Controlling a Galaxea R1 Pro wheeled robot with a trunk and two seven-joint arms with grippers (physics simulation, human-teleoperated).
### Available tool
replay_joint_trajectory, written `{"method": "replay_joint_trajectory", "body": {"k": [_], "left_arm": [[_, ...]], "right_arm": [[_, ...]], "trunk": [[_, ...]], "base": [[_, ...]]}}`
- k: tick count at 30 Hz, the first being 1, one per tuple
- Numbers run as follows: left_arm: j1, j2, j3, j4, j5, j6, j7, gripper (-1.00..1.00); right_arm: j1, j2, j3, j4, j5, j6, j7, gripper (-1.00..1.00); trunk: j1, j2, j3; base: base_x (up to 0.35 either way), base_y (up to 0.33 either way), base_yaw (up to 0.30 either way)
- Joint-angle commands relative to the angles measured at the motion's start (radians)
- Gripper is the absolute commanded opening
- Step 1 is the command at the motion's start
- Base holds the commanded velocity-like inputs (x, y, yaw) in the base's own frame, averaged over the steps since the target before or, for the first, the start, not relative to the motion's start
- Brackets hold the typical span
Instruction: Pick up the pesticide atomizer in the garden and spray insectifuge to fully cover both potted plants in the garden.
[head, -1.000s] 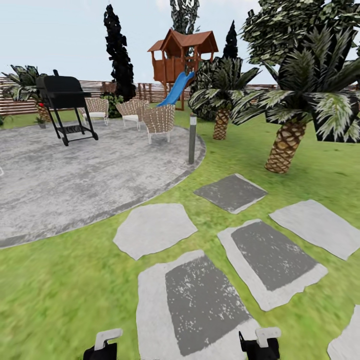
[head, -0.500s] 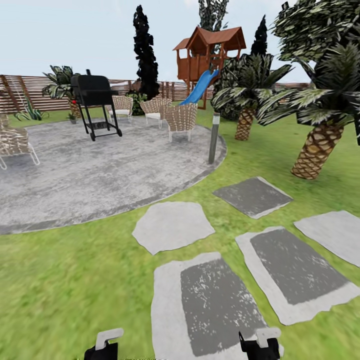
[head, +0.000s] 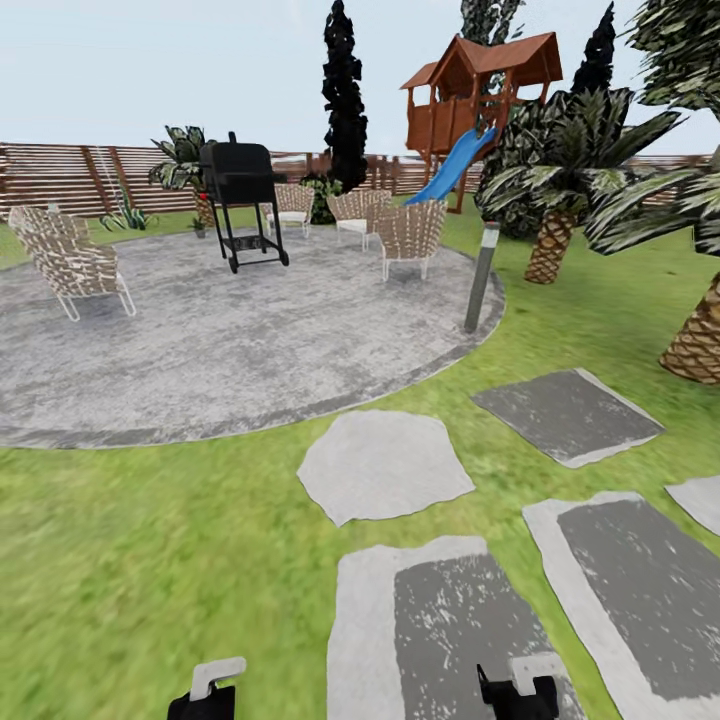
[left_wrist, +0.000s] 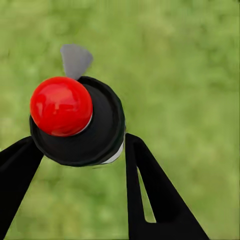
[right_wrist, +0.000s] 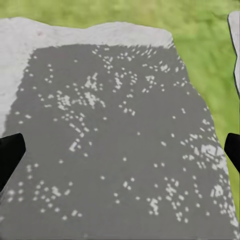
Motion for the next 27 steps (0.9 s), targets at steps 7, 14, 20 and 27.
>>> {"method": "replay_joint_trajectory", "body": {"k": [7,14,20,27], "left_arm": [[-0.001,0.001,-0.006,0.001,0.008,-0.004,0.002,-1.00],[-0.001,0.002,-0.006,0.001,0.008,-0.003,0.002,-1.00],[-0.001,0.000,-0.006,0.001,0.008,-0.003,0.002,-1.00],[-0.001,0.000,-0.006,0.001,0.008,-0.003,0.002,-1.00]], "right_arm": [[0.000,0.000,0.009,0.001,-0.006,-0.002,-0.003,1.00],[0.000,0.000,0.009,0.001,-0.006,-0.002,-0.003,1.00],[0.000,0.000,0.009,0.001,-0.006,-0.002,-0.003,1.00],[0.000,0.000,0.009,0.001,-0.006,-0.002,-0.003,1.00]], "trunk": [[0.000,0.000,-0.005],[0.000,0.000,-0.009],[0.000,0.000,-0.012],[0.000,0.000,-0.017]], "base": [[0.339,0.000,0.276],[0.339,0.000,0.276],[0.339,0.000,0.276],[0.339,0.000,0.276]]}}
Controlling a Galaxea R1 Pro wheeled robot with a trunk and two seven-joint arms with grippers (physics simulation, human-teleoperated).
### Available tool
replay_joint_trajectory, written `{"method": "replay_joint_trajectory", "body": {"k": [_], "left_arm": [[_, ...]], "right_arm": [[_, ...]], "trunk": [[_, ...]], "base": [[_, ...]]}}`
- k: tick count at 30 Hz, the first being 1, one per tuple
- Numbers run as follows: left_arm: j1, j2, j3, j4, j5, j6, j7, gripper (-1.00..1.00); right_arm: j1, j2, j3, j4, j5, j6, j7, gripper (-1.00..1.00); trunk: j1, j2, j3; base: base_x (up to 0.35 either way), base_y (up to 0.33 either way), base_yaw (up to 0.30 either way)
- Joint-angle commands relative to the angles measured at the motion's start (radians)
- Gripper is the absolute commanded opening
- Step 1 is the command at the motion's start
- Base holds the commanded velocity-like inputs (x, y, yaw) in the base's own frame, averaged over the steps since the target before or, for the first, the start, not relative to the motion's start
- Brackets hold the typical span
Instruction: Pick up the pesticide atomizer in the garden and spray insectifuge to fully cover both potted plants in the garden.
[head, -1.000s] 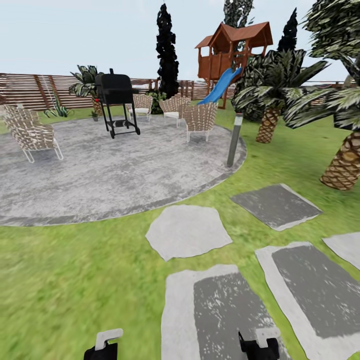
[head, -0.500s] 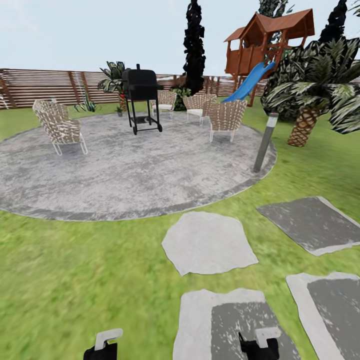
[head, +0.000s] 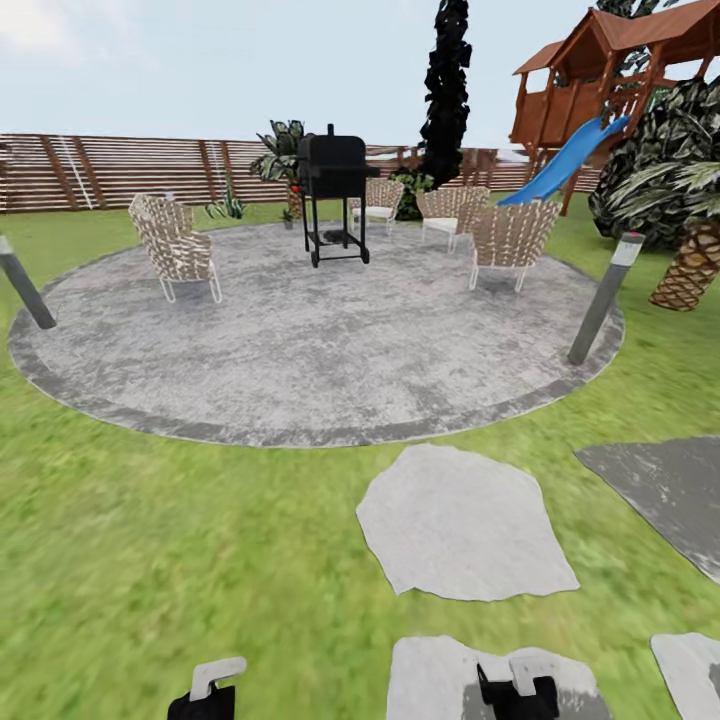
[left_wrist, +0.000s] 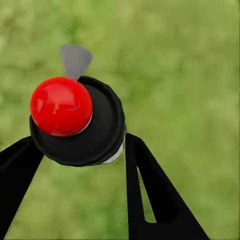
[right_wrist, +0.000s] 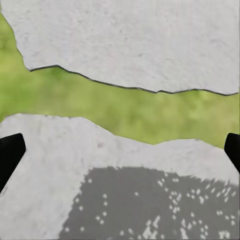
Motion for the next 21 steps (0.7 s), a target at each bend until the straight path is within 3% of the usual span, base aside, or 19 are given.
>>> {"method": "replay_joint_trajectory", "body": {"k": [1,7,21], "left_arm": [[-0.001,0.000,-0.006,0.001,0.008,-0.003,0.002,-1.00],[-0.001,0.000,-0.006,0.001,0.008,-0.003,0.002,-1.00],[-0.001,0.000,-0.006,0.001,0.008,-0.003,0.002,-1.00]], "right_arm": [[0.000,0.000,0.009,0.000,-0.006,-0.002,-0.004,1.00],[0.000,-0.001,0.008,0.000,-0.006,-0.002,-0.004,1.00],[0.000,-0.006,0.008,0.000,-0.006,-0.036,-0.001,1.00]], "trunk": [[0.000,0.000,-0.001],[0.000,0.000,-0.004],[0.000,0.000,-0.004]], "base": [[0.339,0.000,0.276],[0.339,0.000,0.245],[0.339,0.000,0.009]]}}
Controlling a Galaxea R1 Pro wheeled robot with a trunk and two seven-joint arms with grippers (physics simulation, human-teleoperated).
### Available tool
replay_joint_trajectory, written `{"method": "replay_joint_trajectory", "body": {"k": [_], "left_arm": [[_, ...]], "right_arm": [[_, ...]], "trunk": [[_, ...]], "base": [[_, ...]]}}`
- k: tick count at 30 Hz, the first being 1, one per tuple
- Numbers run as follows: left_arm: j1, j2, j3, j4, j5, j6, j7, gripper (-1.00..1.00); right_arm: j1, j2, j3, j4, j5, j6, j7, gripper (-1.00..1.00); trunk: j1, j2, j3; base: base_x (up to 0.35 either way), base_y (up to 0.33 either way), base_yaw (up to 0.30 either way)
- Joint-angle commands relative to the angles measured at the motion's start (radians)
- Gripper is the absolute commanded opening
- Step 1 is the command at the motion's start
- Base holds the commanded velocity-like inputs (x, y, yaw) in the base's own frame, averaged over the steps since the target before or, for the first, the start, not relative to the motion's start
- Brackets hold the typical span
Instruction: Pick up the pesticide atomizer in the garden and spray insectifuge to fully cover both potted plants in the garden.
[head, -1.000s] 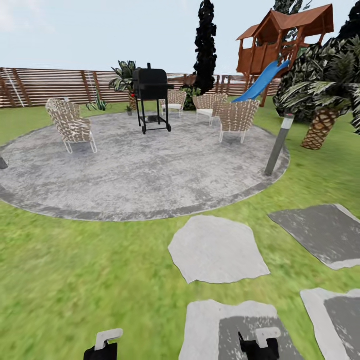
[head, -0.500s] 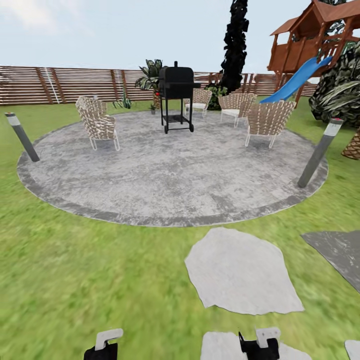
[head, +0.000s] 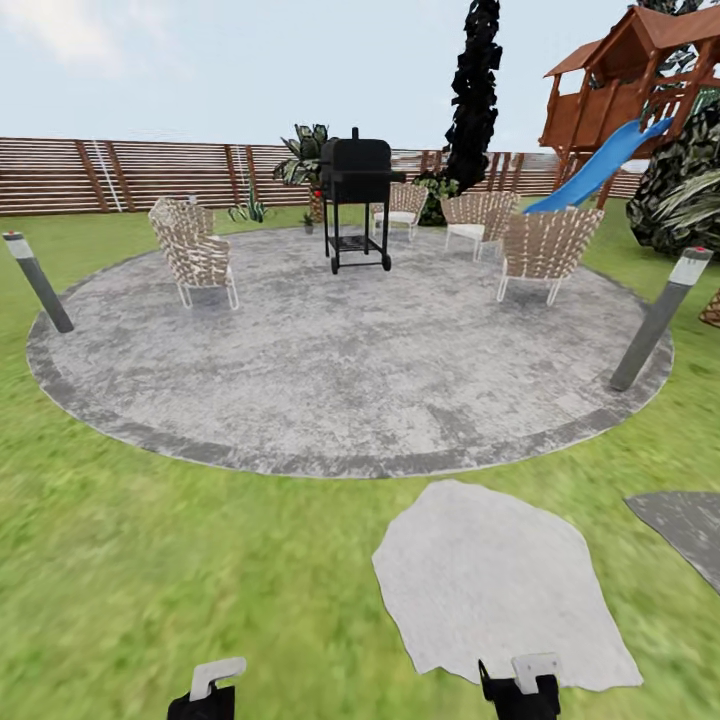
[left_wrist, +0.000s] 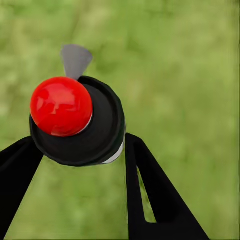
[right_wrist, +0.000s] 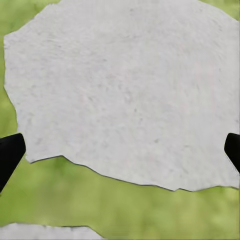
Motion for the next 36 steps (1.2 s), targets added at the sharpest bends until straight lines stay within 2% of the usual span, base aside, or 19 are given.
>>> {"method": "replay_joint_trajectory", "body": {"k": [1,7,19,36], "left_arm": [[0.000,0.001,-0.006,0.001,0.008,-0.004,0.002,-1.00],[0.000,0.001,-0.006,0.001,0.008,-0.004,0.002,-1.00],[0.000,0.000,-0.006,0.000,0.008,-0.005,0.002,-1.00],[0.000,0.000,-0.006,0.001,0.008,-0.005,0.002,-1.00]], "right_arm": [[0.000,0.000,0.009,0.000,-0.005,-0.002,-0.005,1.00],[0.000,0.000,0.009,0.001,-0.005,-0.003,-0.006,1.00],[0.000,0.000,0.010,0.001,-0.005,-0.003,-0.007,1.00],[0.000,0.001,0.010,0.002,-0.005,-0.003,-0.008,1.00]], "trunk": [[0.000,0.000,-0.001],[0.000,0.000,-0.001],[0.000,0.000,-0.004],[0.000,0.000,-0.004]], "base": [[0.339,0.000,0.000],[0.339,0.000,0.029],[0.339,0.000,0.220],[0.339,0.000,0.010]]}}
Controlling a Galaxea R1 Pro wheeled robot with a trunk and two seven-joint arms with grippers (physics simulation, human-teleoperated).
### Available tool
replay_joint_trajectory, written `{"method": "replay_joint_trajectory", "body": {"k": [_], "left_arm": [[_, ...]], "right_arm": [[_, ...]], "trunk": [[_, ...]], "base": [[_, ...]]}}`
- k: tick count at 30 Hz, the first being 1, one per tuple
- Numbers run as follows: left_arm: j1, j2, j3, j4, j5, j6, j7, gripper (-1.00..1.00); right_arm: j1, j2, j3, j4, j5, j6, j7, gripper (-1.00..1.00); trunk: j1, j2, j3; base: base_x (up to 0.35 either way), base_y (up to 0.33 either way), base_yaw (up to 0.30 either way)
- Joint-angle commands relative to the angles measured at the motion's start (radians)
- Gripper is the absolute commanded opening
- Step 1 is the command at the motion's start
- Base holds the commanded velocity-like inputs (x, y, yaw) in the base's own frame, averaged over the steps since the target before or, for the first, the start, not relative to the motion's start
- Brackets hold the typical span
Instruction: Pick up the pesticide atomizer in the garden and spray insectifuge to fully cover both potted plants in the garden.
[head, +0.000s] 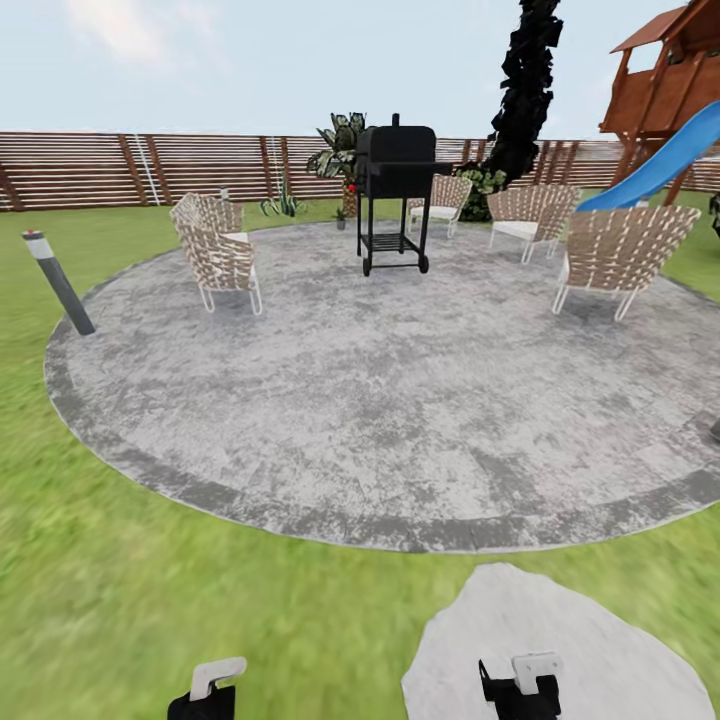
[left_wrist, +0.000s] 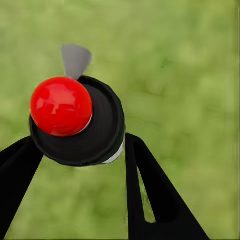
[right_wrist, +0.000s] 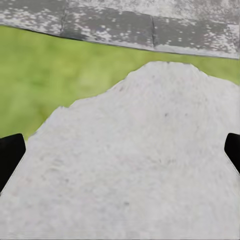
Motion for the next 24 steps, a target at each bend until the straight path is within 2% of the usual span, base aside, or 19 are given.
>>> {"method": "replay_joint_trajectory", "body": {"k": [1,7,10,12,24], "left_arm": [[-0.001,0.000,-0.006,0.001,0.008,-0.003,0.002,-1.00],[-0.001,0.000,-0.006,0.001,0.008,-0.003,0.002,-1.00],[-0.001,0.001,-0.006,0.001,0.008,-0.003,0.002,-1.00],[-0.001,0.001,-0.006,0.001,0.008,-0.003,0.002,-1.00],[-0.001,0.002,-0.006,0.001,0.008,-0.003,0.002,-1.00]], "right_arm": [[0.000,0.000,0.009,0.000,-0.006,-0.002,-0.006,1.00],[0.000,-0.001,0.006,0.001,-0.009,-0.028,-0.008,1.00],[0.019,-0.001,0.006,0.001,-0.010,-0.120,-0.008,1.00],[0.025,0.000,0.006,0.001,-0.008,-0.149,-0.006,1.00],[0.048,0.011,0.007,0.004,-0.006,-0.154,-0.002,1.00]], "trunk": [[0.000,0.000,-0.001],[0.000,0.000,-0.001],[0.000,0.000,-0.001],[0.000,0.000,-0.001],[0.000,0.000,-0.001]], "base": [[0.339,0.000,0.000],[0.339,0.000,0.000],[0.339,0.000,0.000],[0.339,0.000,0.000],[0.339,0.000,0.000]]}}
